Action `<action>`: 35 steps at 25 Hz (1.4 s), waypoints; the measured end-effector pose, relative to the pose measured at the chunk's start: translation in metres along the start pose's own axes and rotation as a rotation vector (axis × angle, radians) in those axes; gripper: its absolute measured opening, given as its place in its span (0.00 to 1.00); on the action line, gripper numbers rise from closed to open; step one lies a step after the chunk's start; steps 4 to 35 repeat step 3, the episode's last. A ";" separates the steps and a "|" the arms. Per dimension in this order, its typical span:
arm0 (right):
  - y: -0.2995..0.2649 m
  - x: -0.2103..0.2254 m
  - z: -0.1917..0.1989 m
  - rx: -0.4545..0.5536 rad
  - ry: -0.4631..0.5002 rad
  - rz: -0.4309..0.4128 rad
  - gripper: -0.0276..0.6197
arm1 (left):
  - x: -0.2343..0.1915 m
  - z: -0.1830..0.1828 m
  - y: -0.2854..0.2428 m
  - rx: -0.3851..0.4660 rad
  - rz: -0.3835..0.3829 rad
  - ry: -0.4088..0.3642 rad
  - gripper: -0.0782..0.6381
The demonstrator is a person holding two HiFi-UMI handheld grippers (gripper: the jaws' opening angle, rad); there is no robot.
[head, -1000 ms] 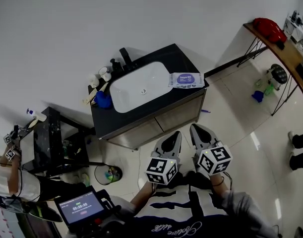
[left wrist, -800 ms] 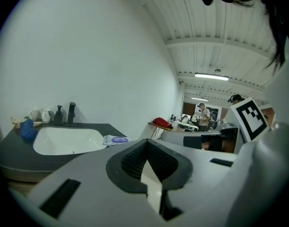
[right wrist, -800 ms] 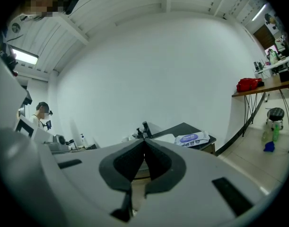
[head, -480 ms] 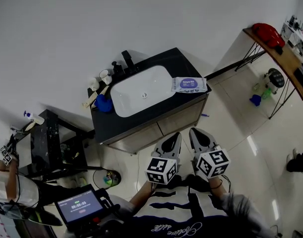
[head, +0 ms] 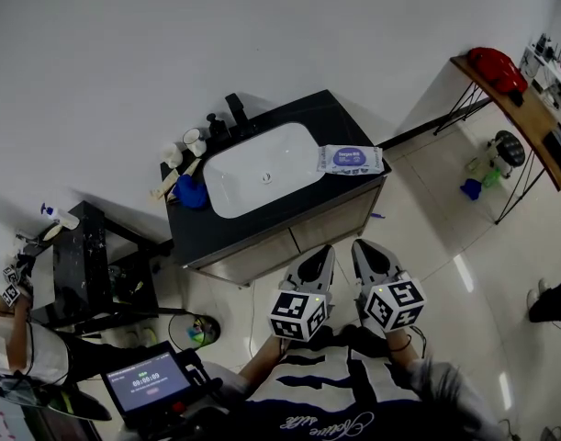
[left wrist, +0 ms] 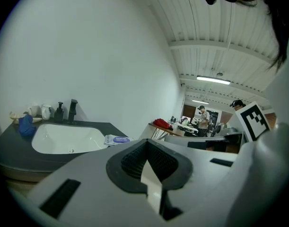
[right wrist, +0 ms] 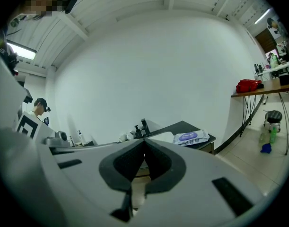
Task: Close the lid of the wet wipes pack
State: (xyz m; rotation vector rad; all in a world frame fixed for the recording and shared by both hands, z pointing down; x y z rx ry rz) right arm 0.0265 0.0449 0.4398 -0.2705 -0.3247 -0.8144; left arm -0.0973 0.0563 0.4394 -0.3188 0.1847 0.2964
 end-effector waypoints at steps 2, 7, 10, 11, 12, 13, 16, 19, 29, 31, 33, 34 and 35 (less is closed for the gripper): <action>0.001 0.002 0.001 0.001 -0.001 0.003 0.04 | 0.000 0.001 0.000 -0.001 -0.002 0.001 0.11; 0.002 0.003 0.001 0.001 -0.001 0.004 0.04 | 0.000 0.002 -0.001 -0.002 -0.003 0.002 0.11; 0.002 0.003 0.001 0.001 -0.001 0.004 0.04 | 0.000 0.002 -0.001 -0.002 -0.003 0.002 0.11; 0.002 0.003 0.001 0.001 -0.001 0.004 0.04 | 0.000 0.002 -0.001 -0.002 -0.003 0.002 0.11; 0.002 0.003 0.001 0.001 -0.001 0.004 0.04 | 0.000 0.002 -0.001 -0.002 -0.003 0.002 0.11; 0.002 0.003 0.001 0.001 -0.001 0.004 0.04 | 0.000 0.002 -0.001 -0.002 -0.003 0.002 0.11; 0.002 0.003 0.001 0.001 -0.001 0.004 0.04 | 0.000 0.002 -0.001 -0.002 -0.003 0.002 0.11; 0.002 0.003 0.001 0.001 -0.001 0.004 0.04 | 0.000 0.002 -0.001 -0.002 -0.003 0.002 0.11; 0.002 0.003 0.001 0.001 -0.001 0.004 0.04 | 0.000 0.002 -0.001 -0.002 -0.003 0.002 0.11; 0.002 0.003 0.001 0.001 -0.001 0.004 0.04 | 0.000 0.002 -0.001 -0.002 -0.003 0.002 0.11; 0.002 0.003 0.001 0.001 -0.001 0.004 0.04 | 0.000 0.002 -0.001 -0.002 -0.003 0.002 0.11; 0.002 0.003 0.001 0.001 -0.001 0.004 0.04 | 0.000 0.002 -0.001 -0.002 -0.003 0.002 0.11; 0.002 0.003 0.001 0.001 -0.001 0.004 0.04 | 0.000 0.002 -0.001 -0.002 -0.003 0.002 0.11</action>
Point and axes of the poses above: the fingertips, and each gripper's own axes: y backward along the fingers, x to its right, z out of its underside, the point moved 6 cm from there along y, backward along the fingers, and after that the axes turned 15 degrees about -z, right-handed, at the moved point
